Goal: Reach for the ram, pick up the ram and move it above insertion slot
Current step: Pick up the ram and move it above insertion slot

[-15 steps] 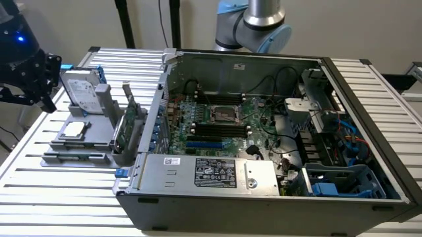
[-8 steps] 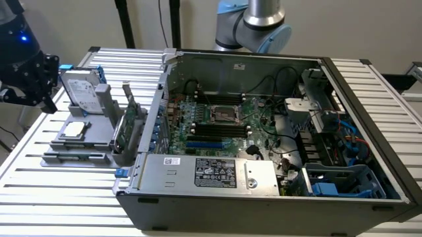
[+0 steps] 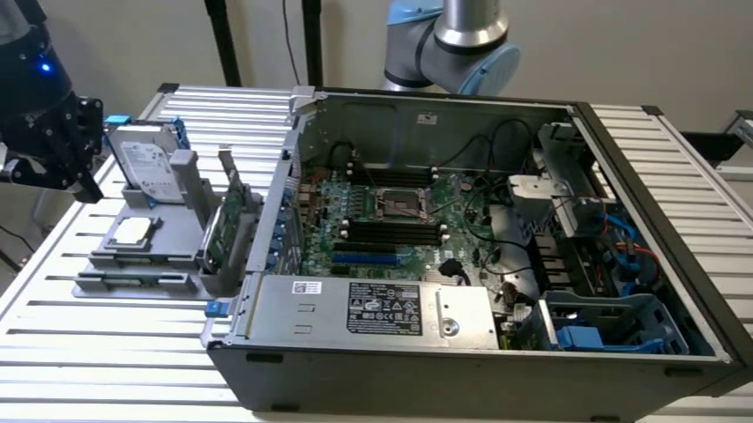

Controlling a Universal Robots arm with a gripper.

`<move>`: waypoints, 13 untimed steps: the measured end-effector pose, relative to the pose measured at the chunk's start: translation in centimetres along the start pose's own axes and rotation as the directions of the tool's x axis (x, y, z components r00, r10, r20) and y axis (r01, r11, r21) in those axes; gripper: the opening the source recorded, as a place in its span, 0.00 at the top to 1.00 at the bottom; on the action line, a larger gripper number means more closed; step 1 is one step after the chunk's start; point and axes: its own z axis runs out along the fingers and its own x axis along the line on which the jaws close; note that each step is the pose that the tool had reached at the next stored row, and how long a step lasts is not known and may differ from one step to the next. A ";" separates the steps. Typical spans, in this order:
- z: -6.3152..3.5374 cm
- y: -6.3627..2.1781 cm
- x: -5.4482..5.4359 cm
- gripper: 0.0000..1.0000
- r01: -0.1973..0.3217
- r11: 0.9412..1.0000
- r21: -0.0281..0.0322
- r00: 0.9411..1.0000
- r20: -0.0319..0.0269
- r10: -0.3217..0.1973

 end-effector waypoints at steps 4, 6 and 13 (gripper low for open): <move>0.06 -0.04 0.0 0.76 0.000 1.000 0.000 1.000 0.000 0.000; 0.24 -0.09 0.0 0.64 0.000 1.000 0.000 1.000 0.000 0.000; 1.49 -0.16 0.0 0.52 0.000 1.000 0.000 1.000 0.001 0.000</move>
